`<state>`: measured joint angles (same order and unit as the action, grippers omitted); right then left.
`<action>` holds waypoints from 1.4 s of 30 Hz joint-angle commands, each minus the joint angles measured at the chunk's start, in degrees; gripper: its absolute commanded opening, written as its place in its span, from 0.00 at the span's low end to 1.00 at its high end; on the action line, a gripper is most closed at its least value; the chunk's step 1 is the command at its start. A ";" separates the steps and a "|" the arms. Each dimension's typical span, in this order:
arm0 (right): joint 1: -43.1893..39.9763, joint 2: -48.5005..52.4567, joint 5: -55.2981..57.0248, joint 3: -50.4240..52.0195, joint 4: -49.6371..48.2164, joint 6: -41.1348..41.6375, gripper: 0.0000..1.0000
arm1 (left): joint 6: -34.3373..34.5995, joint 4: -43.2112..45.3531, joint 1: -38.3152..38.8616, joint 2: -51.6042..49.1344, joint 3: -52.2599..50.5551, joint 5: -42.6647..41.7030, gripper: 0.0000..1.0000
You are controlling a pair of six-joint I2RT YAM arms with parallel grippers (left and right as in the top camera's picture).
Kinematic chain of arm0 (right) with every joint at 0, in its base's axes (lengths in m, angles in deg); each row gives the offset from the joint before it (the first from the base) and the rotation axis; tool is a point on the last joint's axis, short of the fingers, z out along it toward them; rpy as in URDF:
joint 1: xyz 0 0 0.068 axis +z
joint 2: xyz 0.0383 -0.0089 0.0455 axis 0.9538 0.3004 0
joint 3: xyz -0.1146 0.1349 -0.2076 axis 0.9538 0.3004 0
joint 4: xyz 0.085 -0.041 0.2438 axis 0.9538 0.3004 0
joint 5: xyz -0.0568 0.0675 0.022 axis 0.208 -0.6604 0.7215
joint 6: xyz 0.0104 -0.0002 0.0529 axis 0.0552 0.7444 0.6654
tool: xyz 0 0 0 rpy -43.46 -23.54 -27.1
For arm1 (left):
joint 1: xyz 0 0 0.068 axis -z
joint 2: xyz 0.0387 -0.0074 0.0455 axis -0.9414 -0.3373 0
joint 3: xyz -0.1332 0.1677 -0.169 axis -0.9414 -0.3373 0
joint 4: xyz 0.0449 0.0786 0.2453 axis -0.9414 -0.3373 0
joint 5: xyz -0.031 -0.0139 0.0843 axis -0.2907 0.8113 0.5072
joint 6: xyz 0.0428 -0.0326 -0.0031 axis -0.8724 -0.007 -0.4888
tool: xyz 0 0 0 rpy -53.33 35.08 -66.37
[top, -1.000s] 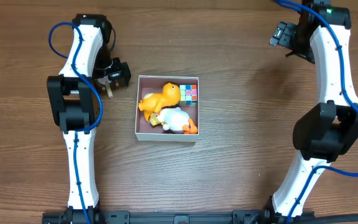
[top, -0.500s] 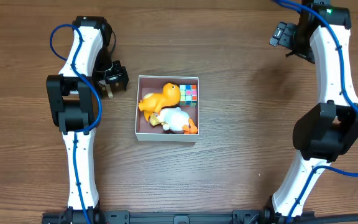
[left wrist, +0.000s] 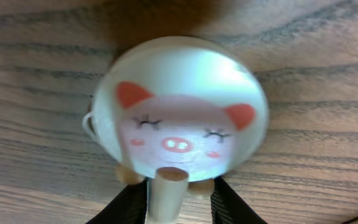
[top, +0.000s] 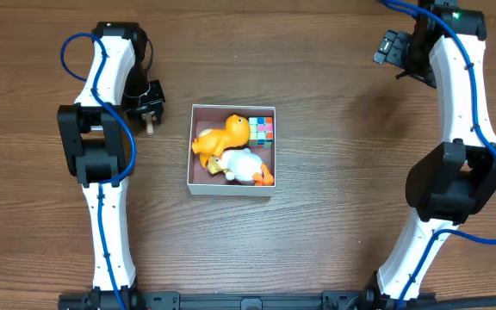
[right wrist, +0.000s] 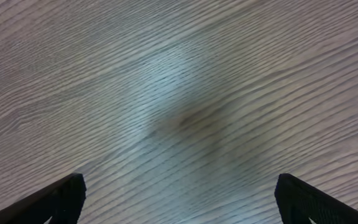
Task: Pack container
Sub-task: 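Close the left gripper on the rattle handle and lift it, then carry the rattle over the box and lower it inside with the left gripper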
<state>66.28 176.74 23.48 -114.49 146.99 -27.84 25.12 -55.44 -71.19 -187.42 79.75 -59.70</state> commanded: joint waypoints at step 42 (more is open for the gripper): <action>0.11 -0.57 -0.02 -0.09 -0.17 0.09 1.00 | -16.26 -11.15 2.34 -1.66 39.80 -5.68 0.09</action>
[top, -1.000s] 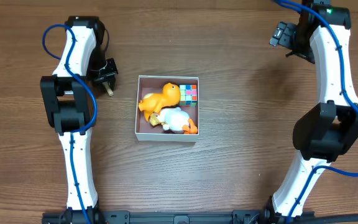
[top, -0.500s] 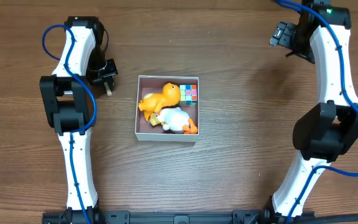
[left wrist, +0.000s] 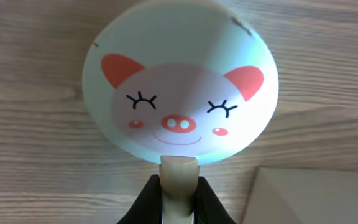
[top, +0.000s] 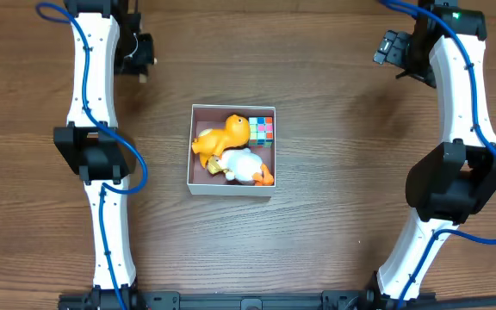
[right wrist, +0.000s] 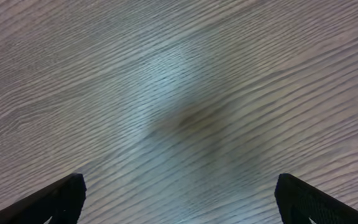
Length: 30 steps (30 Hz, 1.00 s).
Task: Pack container
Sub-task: 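Carry the rattle over the box and lower it inside with the left gripper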
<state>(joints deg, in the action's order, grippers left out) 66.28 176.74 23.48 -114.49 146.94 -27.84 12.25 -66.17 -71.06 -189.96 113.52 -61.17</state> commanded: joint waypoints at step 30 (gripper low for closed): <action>0.11 -0.57 0.00 -0.09 -0.13 0.07 1.00 | -9.44 -0.44 32.96 24.72 -19.15 0.35 0.13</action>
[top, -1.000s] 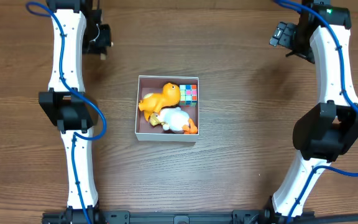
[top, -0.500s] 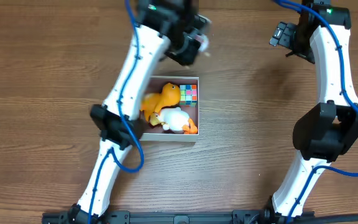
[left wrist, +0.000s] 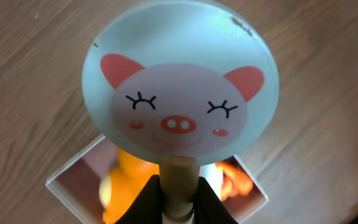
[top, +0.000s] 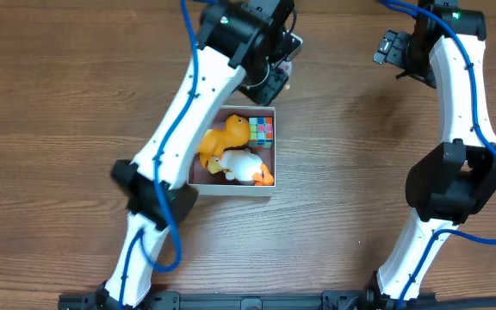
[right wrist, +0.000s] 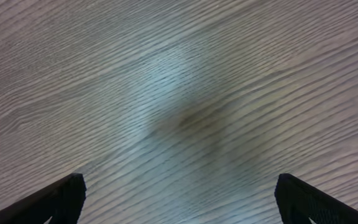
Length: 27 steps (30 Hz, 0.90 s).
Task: Pack container
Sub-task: 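Carry the rattle over the box and lower it inside with the left gripper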
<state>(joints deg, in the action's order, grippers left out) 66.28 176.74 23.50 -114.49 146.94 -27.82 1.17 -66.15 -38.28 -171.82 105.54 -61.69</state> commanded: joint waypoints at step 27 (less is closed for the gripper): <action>0.11 -0.57 -0.02 -0.09 -0.13 0.04 1.00 | 8.79 13.97 0.13 10.29 -37.73 0.24 0.89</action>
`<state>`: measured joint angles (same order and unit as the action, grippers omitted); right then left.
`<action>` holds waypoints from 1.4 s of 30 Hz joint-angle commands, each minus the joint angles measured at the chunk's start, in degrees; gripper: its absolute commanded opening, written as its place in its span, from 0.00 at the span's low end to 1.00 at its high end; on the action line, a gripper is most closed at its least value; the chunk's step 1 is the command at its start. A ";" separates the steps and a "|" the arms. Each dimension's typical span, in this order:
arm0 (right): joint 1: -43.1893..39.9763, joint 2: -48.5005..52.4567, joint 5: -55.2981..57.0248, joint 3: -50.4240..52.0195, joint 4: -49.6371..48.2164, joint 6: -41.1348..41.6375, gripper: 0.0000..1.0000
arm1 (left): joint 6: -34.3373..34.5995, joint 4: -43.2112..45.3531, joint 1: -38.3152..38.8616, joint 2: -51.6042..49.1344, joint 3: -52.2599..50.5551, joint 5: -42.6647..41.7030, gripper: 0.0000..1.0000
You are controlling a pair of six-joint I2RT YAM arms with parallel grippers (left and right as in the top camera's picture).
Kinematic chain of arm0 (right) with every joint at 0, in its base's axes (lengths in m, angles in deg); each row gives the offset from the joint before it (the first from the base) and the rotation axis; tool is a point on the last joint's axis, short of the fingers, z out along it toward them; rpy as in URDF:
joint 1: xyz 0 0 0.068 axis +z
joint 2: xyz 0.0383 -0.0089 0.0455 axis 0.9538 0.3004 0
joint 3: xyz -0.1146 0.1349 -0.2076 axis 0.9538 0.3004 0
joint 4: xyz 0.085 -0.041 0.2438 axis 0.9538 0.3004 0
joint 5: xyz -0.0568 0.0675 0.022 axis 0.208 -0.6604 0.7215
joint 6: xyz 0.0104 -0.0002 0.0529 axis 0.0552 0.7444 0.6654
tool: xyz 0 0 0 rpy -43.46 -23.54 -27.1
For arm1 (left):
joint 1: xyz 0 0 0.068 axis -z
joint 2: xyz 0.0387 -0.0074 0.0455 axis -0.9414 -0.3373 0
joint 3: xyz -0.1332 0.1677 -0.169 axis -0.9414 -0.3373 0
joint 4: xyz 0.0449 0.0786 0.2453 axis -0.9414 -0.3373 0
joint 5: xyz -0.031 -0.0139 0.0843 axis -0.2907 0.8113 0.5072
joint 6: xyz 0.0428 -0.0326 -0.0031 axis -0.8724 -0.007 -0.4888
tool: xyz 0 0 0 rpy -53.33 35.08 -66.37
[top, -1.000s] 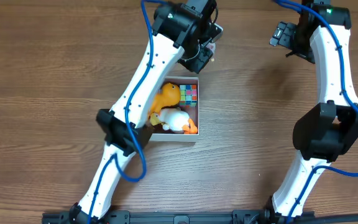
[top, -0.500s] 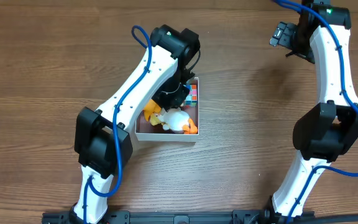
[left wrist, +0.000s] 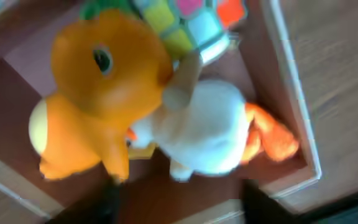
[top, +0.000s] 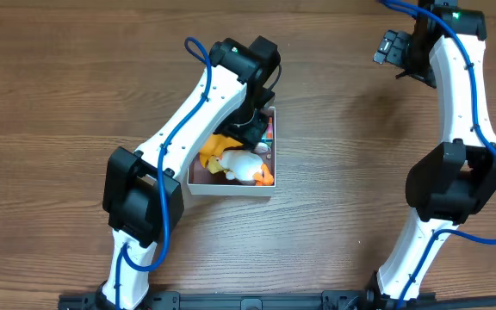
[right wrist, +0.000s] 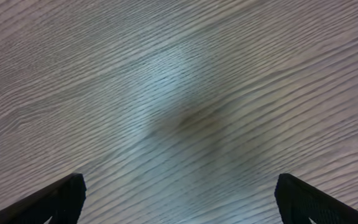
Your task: Pack container
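Note:
The white box (top: 228,189) sits mid-table, holding an orange duck toy (left wrist: 98,81), a white duck toy (left wrist: 207,130) and a colourful cube (left wrist: 185,18). A beige stub (left wrist: 182,84), looking like the pig paddle's handle, pokes up between the two ducks. The paddle's pig-face disc is hidden. My left gripper (left wrist: 185,202) hangs low over the box, open, its dark fingers (left wrist: 112,199) spread wide with nothing between them. Over bare wood at the far right, my right gripper (right wrist: 179,199) is open and empty.
The left arm (top: 205,95) reaches across the box's far left corner and covers part of it from overhead. The right arm (top: 459,95) stretches along the table's right side. Wood-grain table (top: 351,172) surrounds the box.
The left gripper held the pig paddle by its handle above the box's far edge. Now it is lower over the box and open, and the paddle has been let go among the toys.
The left gripper was shut on the pig paddle's handle on the table left of the box. Then it held the paddle at the far left, later above the box. Now it is open and the paddle is in the box. The right arm stayed still.

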<state>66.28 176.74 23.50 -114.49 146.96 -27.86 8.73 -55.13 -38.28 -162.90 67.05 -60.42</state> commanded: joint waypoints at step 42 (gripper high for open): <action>0.11 -0.57 -0.02 -0.09 -0.15 0.11 1.00 | 15.37 -11.45 -32.04 34.86 12.76 13.03 1.00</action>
<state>66.28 176.74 23.50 -114.49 147.01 -27.82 22.72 -66.48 -70.01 -128.21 80.17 -46.56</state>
